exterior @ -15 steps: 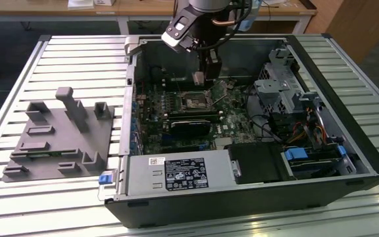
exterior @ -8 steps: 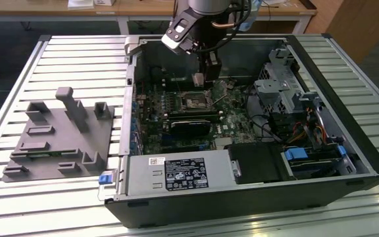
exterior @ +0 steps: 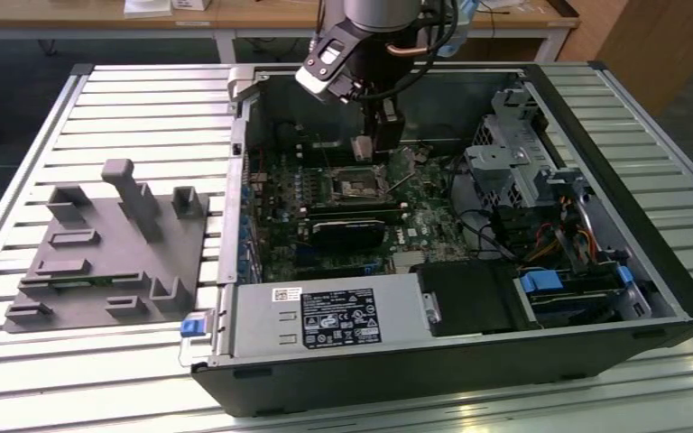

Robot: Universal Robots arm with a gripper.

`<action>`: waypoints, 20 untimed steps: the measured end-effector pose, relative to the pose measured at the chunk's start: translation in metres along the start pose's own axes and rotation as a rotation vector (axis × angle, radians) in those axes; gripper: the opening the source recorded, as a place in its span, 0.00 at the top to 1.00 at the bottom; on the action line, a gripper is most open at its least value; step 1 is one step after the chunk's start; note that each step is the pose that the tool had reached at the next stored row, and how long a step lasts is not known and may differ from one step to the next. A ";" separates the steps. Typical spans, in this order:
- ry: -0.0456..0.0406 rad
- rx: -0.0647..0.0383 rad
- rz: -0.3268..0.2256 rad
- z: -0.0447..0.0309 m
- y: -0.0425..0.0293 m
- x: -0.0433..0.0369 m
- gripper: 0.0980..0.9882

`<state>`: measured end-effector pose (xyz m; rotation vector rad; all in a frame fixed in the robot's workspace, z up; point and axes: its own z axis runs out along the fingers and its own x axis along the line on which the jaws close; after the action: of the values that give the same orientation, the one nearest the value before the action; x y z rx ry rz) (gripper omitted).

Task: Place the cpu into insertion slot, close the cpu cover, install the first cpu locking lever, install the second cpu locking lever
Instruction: 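Place the cpu into insertion slot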

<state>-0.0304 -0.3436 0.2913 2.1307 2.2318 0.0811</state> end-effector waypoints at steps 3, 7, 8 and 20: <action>0.0000 0.000 0.000 0.0014 -0.0002 0.0001 0.50; -0.0001 0.000 0.000 0.0040 -0.0009 0.0006 0.50; 0.0000 0.000 0.000 0.0052 -0.0013 0.0011 0.50; -0.0007 0.000 0.005 0.0262 -0.0043 0.0095 0.50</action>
<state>-0.0331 -0.3344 0.2648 2.1360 2.2262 0.0805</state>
